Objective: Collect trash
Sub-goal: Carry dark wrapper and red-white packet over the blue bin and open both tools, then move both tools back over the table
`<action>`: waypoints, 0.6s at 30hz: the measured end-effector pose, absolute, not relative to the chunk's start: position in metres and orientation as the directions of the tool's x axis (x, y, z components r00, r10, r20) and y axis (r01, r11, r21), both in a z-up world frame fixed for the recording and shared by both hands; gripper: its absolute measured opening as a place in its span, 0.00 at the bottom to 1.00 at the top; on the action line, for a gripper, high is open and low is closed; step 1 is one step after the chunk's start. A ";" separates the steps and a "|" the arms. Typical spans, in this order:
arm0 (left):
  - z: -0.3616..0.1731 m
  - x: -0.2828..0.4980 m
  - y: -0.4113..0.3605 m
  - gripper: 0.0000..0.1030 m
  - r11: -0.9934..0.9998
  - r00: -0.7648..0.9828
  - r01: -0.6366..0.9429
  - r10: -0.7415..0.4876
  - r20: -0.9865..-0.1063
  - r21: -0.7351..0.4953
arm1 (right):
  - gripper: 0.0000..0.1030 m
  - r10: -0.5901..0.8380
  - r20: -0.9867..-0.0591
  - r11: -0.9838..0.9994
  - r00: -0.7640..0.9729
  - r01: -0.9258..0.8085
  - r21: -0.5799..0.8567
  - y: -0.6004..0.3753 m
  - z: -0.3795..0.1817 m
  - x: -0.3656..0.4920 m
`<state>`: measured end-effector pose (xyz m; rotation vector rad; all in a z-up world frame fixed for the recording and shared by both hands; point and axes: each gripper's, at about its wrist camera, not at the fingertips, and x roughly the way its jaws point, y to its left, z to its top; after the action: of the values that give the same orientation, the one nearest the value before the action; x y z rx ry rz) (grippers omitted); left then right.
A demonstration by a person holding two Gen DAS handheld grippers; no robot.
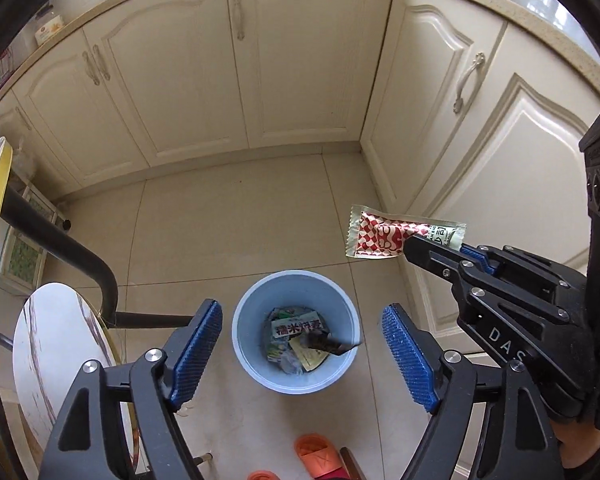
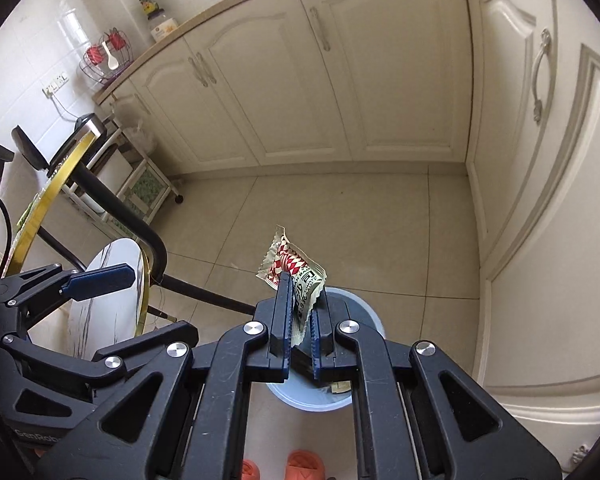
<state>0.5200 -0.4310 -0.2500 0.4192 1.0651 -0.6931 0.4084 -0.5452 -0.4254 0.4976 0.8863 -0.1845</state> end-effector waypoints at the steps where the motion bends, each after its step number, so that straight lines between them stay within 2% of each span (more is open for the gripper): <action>1: -0.251 0.522 -0.433 0.77 0.721 0.311 0.693 -0.307 -0.899 -0.007 | 0.08 0.061 -0.776 0.869 0.627 0.349 0.351 -0.545 -0.429 0.410; 6: -0.251 0.514 -0.425 0.77 0.733 0.331 0.680 -0.300 -0.895 0.007 | 0.13 0.129 -0.763 0.840 0.633 0.340 0.424 -0.548 -0.440 0.412; 10: -0.240 0.506 -0.426 0.78 0.729 0.344 0.684 -0.308 -0.887 0.012 | 0.27 0.122 -0.765 0.837 0.633 0.348 0.422 -0.544 -0.435 0.409; 18: -0.198 0.468 -0.384 0.79 0.721 0.389 0.693 -0.349 -0.852 0.022 | 0.41 0.071 -0.746 0.850 0.662 0.351 0.392 -0.531 -0.394 0.390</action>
<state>0.4676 -0.3839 -0.1976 0.4085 0.9607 -0.6856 0.3902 -0.5307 -0.3938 0.5467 0.8420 -0.1677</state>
